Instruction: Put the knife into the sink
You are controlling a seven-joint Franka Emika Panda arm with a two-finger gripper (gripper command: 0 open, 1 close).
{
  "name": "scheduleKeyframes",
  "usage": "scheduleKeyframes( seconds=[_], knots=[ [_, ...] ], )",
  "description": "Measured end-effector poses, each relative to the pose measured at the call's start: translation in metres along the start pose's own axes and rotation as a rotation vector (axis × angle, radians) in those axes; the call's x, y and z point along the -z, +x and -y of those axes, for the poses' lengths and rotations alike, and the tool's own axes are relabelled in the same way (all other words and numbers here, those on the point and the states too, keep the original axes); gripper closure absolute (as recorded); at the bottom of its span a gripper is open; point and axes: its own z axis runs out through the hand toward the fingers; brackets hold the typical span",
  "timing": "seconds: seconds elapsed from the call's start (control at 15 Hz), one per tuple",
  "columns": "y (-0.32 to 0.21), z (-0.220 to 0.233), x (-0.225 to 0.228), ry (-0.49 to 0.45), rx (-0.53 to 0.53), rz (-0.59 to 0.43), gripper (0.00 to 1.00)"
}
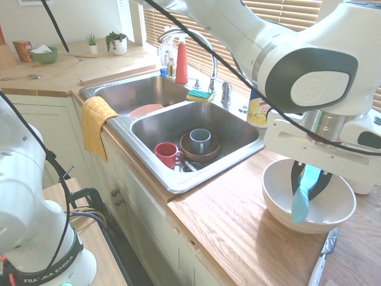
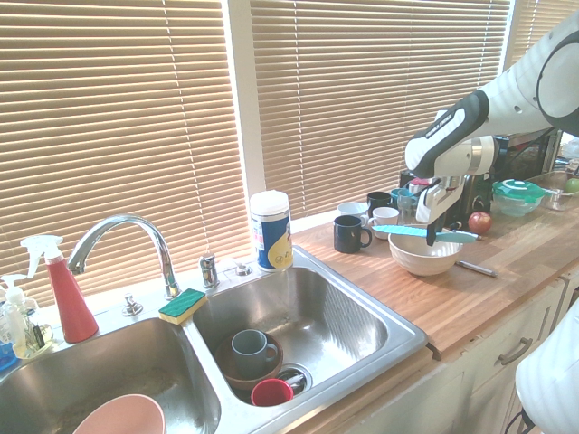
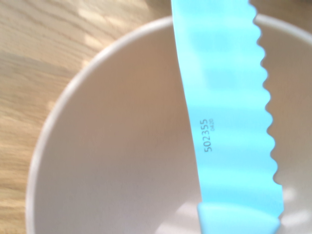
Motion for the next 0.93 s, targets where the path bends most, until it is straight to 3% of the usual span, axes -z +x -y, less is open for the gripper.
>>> scheduleKeyframes(
  seconds=[0.53,0.93],
  knots=[
    [-0.029,0.055,0.068,0.035,0.047,-0.096,1.00],
    [-0.038,0.034,0.075,0.045,0.002,-0.108,1.00]
  ],
)
